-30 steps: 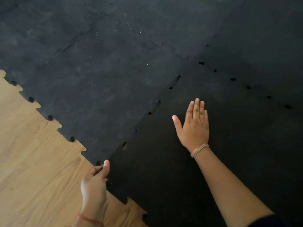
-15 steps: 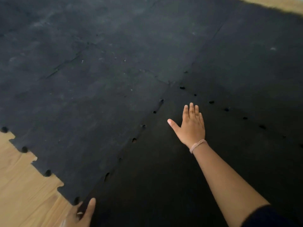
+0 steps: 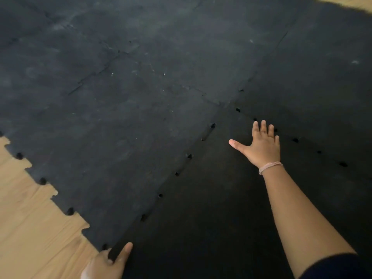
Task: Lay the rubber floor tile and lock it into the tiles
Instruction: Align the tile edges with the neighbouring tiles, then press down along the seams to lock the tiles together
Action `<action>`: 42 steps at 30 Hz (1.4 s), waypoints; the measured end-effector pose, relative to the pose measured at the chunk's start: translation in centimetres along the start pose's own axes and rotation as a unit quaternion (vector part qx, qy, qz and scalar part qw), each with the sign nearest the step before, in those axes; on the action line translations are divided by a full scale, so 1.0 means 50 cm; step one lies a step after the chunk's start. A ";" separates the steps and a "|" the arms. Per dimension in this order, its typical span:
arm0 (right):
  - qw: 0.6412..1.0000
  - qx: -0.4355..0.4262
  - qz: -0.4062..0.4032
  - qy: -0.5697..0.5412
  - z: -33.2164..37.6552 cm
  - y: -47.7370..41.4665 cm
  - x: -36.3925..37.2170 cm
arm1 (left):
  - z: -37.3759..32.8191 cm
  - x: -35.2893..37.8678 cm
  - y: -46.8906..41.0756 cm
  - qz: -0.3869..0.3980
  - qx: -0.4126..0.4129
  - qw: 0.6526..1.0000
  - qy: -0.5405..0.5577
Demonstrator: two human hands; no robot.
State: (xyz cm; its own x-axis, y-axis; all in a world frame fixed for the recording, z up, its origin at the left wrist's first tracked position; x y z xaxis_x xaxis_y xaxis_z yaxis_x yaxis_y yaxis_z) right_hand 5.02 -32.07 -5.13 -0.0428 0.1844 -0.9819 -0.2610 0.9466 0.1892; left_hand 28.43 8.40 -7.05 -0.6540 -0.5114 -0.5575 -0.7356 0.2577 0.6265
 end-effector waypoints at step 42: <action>0.913 -0.396 -0.052 0.077 0.322 0.367 0.084 | 0.011 0.005 0.060 -0.050 0.145 0.988 0.010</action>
State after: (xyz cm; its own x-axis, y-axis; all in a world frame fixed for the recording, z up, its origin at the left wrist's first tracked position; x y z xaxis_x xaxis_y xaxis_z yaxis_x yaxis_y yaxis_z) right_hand 15.59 -9.67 -5.67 -0.0965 0.0078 -0.9953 -0.8850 0.4569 0.0894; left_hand 25.93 9.49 -5.61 -0.5734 -0.5611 -0.5969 -0.8183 0.4278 0.3839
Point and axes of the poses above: each hand's wrist, its own y-axis away from the middle knuckle, its own x-axis out of the palm, z = x × y, the point moved 8 cm from there along -y, towards the middle knuckle, and after that the axes turned 10 degrees about y, right-handed, at the moved point
